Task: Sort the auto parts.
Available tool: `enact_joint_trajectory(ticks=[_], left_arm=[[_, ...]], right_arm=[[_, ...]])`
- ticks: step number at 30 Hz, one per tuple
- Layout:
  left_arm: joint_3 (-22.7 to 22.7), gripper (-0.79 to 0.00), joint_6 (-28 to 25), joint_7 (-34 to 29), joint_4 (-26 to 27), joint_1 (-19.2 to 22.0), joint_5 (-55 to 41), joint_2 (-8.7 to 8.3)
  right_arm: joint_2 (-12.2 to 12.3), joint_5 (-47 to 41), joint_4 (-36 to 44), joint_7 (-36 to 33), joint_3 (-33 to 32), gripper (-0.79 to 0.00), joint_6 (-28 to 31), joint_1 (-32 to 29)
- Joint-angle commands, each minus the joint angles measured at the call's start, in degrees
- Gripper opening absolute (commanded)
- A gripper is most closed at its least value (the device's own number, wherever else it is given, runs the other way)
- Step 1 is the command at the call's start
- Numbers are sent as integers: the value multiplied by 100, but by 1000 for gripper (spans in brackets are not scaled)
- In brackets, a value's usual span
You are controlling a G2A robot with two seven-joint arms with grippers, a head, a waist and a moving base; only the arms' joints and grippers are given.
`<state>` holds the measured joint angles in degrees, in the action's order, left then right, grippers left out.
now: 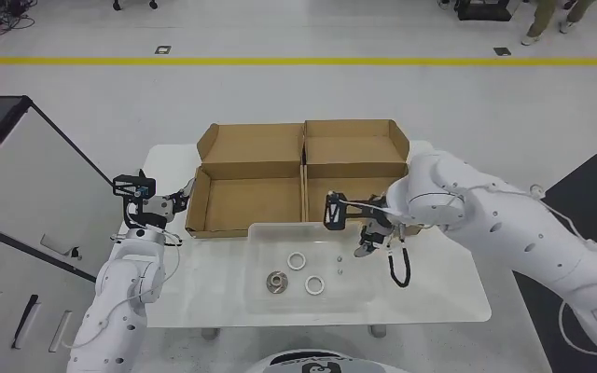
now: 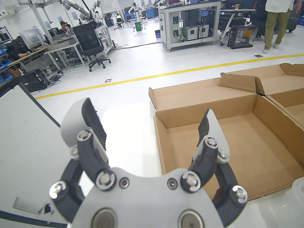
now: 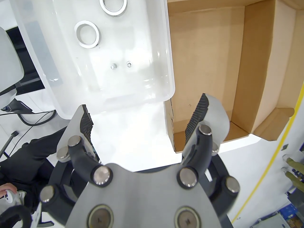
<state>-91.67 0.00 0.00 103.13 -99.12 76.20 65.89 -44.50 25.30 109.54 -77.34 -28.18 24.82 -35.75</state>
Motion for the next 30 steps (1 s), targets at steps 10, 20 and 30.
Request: enact_joint_trajectory(ticks=[10, 20, 30], left_arm=[[0, 0, 0, 0, 0, 0, 0, 0], [0, 0, 0, 0, 0, 0, 0, 0], [0, 0, 0, 0, 0, 0, 0, 0]], right_arm=[[-308, 68, 164, -337, 575, 0, -125, 270], [-741, 29, -222, -328, 1155, 0, -116, 550], [-1006, 103, -558, -347, 1384, -366, -165, 508]])
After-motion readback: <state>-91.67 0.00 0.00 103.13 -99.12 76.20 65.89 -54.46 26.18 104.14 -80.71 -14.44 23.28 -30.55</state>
